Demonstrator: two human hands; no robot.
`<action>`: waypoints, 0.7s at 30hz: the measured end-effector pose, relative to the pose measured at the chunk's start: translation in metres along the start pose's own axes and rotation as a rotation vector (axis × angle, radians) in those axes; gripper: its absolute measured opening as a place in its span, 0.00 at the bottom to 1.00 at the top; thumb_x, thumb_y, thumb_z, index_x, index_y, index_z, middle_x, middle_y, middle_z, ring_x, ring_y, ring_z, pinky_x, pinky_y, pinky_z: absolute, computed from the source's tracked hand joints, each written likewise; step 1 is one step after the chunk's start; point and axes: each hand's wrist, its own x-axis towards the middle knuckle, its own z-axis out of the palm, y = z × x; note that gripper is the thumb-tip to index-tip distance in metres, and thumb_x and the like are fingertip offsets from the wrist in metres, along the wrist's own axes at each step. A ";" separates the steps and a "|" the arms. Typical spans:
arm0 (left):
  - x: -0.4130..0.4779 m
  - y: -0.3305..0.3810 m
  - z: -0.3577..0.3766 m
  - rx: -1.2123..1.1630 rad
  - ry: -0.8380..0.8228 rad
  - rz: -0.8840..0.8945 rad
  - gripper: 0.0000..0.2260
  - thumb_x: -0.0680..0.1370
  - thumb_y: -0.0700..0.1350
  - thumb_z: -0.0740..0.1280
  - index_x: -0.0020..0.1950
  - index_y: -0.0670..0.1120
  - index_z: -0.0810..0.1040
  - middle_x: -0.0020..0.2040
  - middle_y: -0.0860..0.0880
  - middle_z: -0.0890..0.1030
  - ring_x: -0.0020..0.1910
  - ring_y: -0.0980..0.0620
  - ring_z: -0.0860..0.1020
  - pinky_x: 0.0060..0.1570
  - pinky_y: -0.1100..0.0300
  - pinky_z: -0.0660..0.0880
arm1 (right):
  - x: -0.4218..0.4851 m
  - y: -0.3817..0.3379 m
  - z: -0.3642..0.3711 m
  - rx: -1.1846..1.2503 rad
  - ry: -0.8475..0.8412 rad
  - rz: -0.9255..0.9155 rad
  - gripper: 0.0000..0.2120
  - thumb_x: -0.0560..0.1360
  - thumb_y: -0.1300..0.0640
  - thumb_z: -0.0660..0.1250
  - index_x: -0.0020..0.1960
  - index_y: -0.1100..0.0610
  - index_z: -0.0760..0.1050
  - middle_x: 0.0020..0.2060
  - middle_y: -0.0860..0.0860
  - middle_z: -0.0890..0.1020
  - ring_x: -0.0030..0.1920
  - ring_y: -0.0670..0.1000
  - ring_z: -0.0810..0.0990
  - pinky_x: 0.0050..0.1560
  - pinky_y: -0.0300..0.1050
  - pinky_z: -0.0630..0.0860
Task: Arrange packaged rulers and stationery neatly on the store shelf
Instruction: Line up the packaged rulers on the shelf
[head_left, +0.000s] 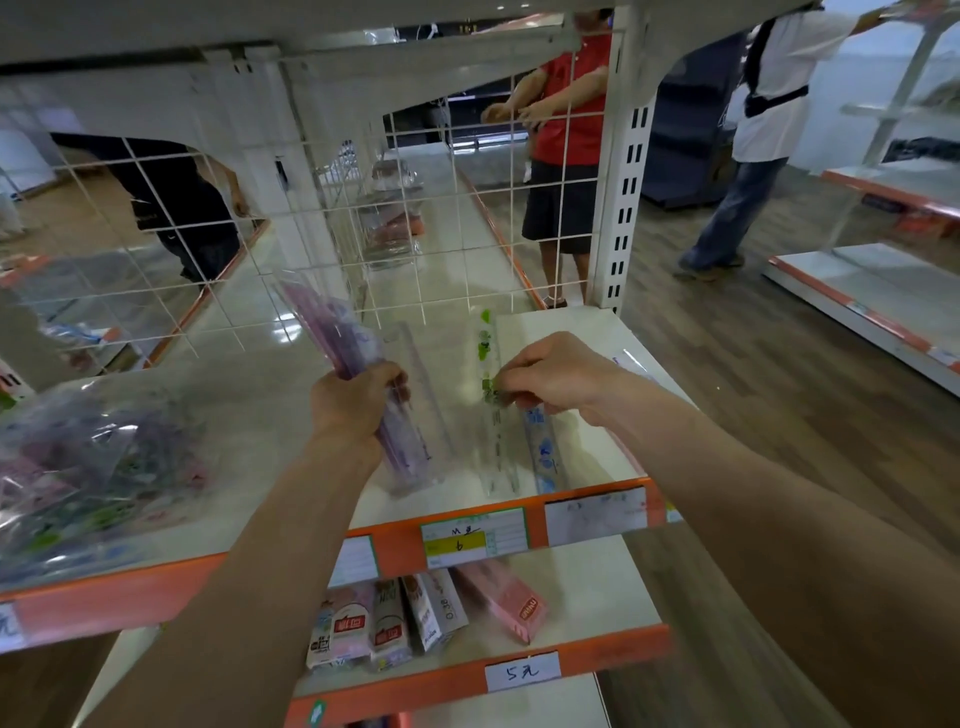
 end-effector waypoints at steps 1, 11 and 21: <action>0.000 0.000 0.000 -0.002 -0.003 -0.008 0.07 0.72 0.32 0.66 0.36 0.41 0.76 0.24 0.49 0.78 0.24 0.53 0.76 0.30 0.60 0.74 | 0.000 0.001 0.002 -0.048 -0.030 0.010 0.03 0.72 0.58 0.71 0.44 0.57 0.82 0.35 0.50 0.83 0.31 0.43 0.78 0.30 0.33 0.70; -0.013 0.000 0.011 0.011 -0.073 -0.033 0.05 0.73 0.33 0.66 0.38 0.40 0.77 0.24 0.49 0.78 0.23 0.54 0.76 0.26 0.64 0.75 | 0.004 0.003 0.001 -0.533 0.030 -0.037 0.09 0.72 0.56 0.68 0.47 0.60 0.82 0.41 0.54 0.82 0.43 0.54 0.81 0.40 0.42 0.75; -0.015 -0.002 0.015 -0.003 -0.101 -0.065 0.04 0.74 0.33 0.66 0.40 0.40 0.77 0.26 0.49 0.78 0.24 0.54 0.76 0.29 0.61 0.75 | -0.049 0.037 0.009 -1.023 0.218 -0.264 0.16 0.79 0.45 0.55 0.56 0.53 0.76 0.54 0.52 0.76 0.56 0.55 0.72 0.53 0.48 0.67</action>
